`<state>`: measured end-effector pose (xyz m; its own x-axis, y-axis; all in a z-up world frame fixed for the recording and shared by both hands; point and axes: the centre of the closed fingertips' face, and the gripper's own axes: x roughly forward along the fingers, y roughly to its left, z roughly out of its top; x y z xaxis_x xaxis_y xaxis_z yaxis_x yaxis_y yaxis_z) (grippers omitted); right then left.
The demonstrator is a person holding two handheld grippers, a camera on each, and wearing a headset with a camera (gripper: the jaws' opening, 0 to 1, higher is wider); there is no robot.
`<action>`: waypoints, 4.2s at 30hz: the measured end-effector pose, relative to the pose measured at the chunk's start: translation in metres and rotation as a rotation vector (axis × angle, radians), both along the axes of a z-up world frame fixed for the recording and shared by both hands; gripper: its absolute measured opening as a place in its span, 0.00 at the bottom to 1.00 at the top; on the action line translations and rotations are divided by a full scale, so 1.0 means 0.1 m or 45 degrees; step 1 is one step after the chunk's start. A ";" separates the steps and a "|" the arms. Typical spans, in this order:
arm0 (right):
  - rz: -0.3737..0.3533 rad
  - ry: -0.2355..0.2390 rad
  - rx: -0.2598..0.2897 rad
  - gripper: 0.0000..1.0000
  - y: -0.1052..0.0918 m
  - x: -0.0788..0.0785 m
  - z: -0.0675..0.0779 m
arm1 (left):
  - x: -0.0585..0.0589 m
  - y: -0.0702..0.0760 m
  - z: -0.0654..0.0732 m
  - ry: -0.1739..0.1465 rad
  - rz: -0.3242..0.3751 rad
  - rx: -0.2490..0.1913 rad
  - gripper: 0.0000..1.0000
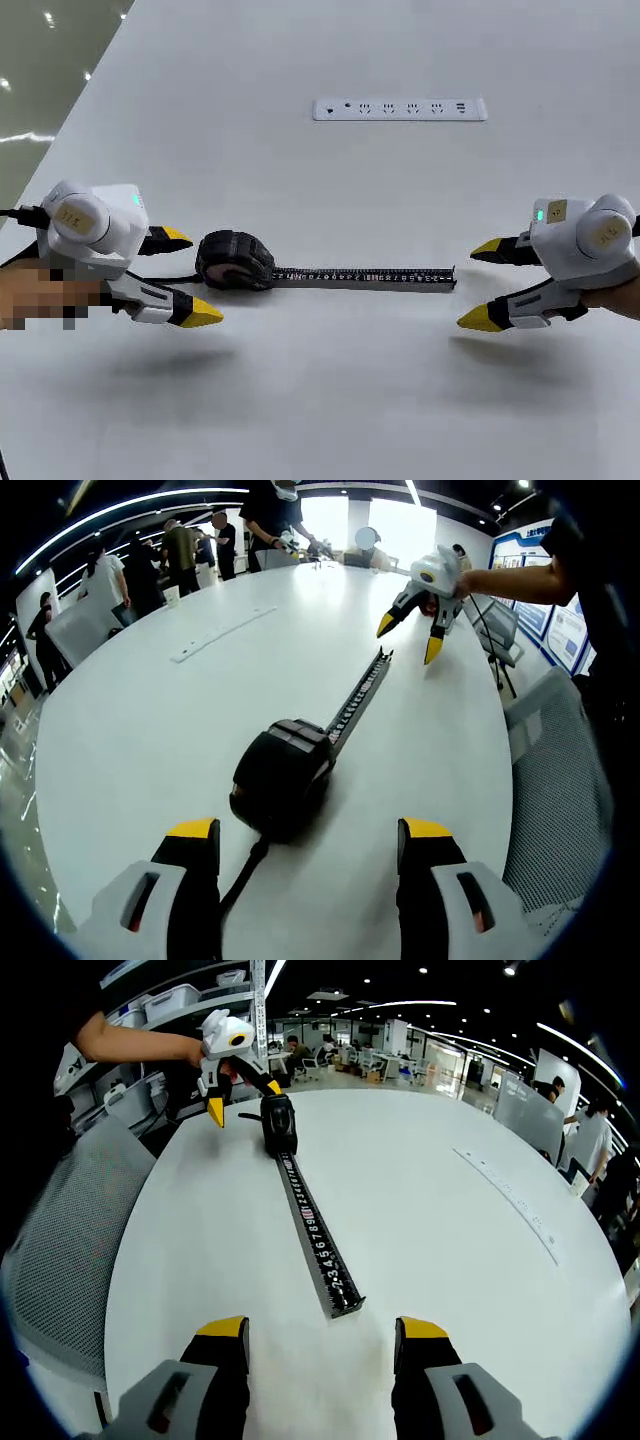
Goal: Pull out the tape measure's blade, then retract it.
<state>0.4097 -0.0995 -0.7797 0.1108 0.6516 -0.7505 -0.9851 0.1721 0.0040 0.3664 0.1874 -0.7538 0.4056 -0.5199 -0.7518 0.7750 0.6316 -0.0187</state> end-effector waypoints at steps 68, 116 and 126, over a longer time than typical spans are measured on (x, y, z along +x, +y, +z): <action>-0.511 -0.020 0.259 0.96 0.16 -0.50 0.28 | -0.48 -0.40 0.20 -0.182 0.559 -0.216 0.97; -0.682 -0.043 0.322 0.99 0.43 -0.68 0.41 | -0.51 -0.32 0.33 -0.255 0.724 -0.224 0.99; -0.661 -0.044 0.330 0.99 0.44 -0.68 0.41 | -0.48 -0.36 0.34 -0.262 0.748 -0.226 0.99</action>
<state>0.3417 -0.0555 -0.7384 0.4867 0.6671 -0.5640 -0.7719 0.6307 0.0798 0.3184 0.1518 -0.7201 0.7871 -0.2768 -0.5513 0.3000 0.9526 -0.0499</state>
